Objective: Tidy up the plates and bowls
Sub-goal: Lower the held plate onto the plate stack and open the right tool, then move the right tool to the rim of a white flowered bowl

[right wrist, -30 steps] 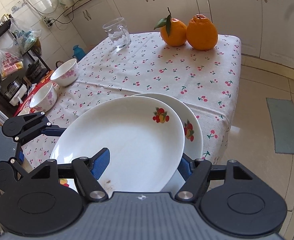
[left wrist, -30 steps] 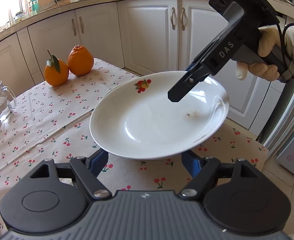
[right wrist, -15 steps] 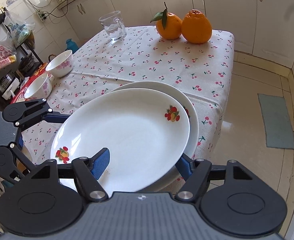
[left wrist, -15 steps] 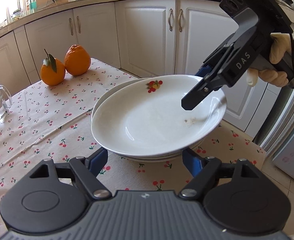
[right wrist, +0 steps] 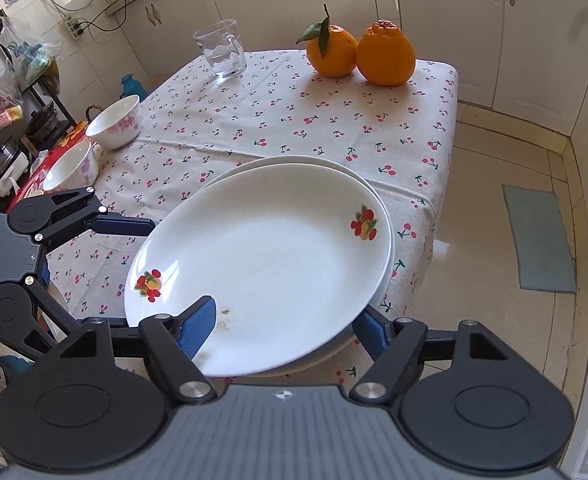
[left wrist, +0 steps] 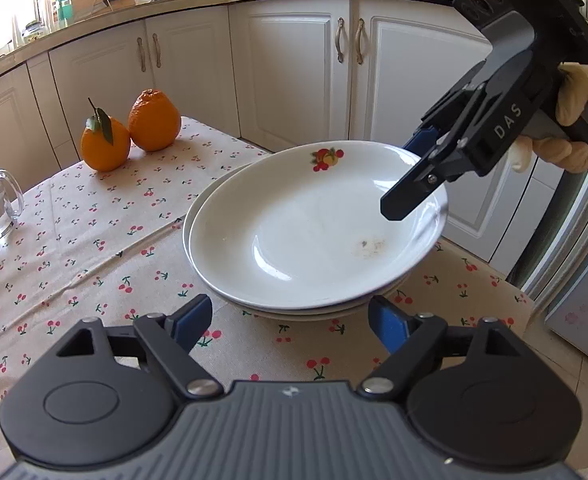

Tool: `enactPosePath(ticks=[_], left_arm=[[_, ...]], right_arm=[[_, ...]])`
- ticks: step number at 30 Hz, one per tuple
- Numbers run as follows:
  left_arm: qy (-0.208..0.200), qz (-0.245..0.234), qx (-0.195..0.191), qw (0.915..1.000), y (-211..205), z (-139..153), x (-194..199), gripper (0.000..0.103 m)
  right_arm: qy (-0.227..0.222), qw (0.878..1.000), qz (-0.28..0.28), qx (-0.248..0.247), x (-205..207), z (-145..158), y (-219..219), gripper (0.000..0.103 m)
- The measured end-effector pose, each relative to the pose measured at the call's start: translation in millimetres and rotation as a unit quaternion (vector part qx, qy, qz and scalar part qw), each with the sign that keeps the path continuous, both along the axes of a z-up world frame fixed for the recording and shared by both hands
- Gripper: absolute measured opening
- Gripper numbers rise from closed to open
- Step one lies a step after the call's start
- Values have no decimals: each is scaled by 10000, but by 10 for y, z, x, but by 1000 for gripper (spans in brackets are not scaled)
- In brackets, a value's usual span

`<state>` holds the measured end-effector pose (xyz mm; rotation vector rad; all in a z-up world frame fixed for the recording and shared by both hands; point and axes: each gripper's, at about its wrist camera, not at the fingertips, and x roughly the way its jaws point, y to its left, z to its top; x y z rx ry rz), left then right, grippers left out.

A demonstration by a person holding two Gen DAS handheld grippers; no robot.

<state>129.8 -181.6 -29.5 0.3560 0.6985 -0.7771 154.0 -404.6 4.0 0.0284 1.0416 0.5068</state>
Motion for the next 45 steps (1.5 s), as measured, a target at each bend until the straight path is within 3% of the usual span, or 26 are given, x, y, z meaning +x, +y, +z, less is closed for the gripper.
enactPosePath(ticks=[21,27,31,33,45], left_arm=[[-125,-47,-126,9998,154,73,-189,89],[-231,-91,-252,9994,207,112,-263,92],[-301,-99,-360,9989,246,157,-312,93],[-291,-78,-399,9988,265,184,-325,96],[-396,314,-456,9977,644,318,-443,96]], right_arm=[[56,9996,-178,-216,-106,-10,75,82],[101,9994,-230,-239,-159,-44,107,86],[-50,9996,-225,-159,-249,9,144,93],[-152,9994,-293,-141,-297,50,179,101],[-1121,9906,-557,-549,-649,322,715,103]])
